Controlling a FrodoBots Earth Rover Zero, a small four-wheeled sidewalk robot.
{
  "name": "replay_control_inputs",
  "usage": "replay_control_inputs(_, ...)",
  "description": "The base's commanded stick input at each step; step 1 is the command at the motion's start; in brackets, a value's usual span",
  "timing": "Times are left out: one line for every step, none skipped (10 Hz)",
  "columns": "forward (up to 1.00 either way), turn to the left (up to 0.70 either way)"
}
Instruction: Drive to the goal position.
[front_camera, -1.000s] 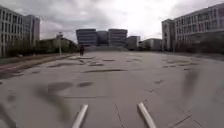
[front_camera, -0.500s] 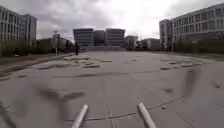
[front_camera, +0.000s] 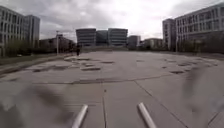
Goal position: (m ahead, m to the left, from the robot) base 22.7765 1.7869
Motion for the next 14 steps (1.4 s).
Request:
replay_control_inputs(1.00, 0.00)
replay_control_inputs(1.00, 0.00)
replay_control_inputs(1.00, 0.00)
replay_control_inputs(1.00, 0.00)
replay_control_inputs(1.00, 0.00)
replay_control_inputs(1.00, 0.00)
replay_control_inputs(1.00, 0.00)
replay_control_inputs(1.00, 0.00)
replay_control_inputs(1.00, 0.00)
replay_control_inputs(1.00, 0.00)
replay_control_inputs(1.00, 0.00)
replay_control_inputs(1.00, -0.05)
replay_control_inputs(1.00, -0.27)
replay_control_inputs(1.00, -0.26)
